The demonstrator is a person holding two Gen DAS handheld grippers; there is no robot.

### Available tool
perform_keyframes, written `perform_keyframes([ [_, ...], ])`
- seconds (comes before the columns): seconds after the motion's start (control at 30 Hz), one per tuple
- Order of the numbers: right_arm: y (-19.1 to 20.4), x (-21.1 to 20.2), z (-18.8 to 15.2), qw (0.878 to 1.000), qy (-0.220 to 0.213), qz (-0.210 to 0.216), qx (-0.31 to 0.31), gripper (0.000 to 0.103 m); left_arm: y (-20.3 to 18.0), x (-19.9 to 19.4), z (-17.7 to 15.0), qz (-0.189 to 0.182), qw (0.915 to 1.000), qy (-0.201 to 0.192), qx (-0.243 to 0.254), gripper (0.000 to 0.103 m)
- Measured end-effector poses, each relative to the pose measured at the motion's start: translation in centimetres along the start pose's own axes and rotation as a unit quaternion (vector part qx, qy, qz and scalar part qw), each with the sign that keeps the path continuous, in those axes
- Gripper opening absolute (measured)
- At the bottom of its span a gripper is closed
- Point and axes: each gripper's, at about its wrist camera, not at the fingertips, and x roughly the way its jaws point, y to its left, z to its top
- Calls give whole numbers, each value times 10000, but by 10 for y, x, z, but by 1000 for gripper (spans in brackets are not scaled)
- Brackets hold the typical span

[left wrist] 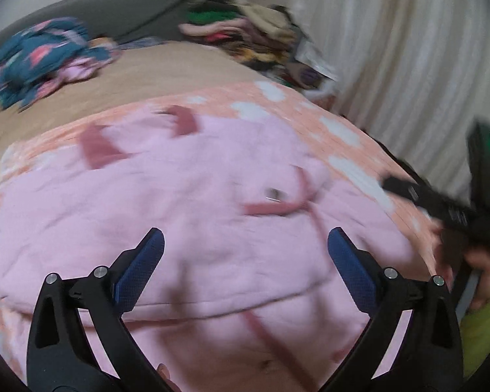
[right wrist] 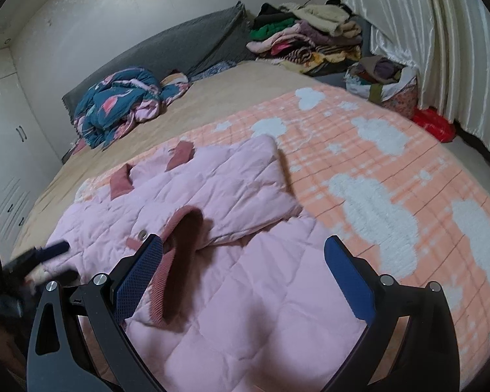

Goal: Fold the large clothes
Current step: 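Lay the sleeve across the jacket body and open the left tool, then grasp the folded sleeve's ribbed cuff with the right tool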

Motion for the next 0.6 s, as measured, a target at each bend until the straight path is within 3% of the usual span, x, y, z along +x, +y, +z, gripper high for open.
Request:
perform_keyframes([
  [0.23,39,28,-12,9972,457,570,-173,99,81,-31,7,944,9905,-296,-952,94],
  [0.37,54,51,-17,9925,815,910,3,99,118,-52,7,1092,9826,-492,-1421,94],
  [0.6,65,86,-25,9862,1236,1076,220,99,164,-67,-1,1394,9686,-598,-1972,94],
])
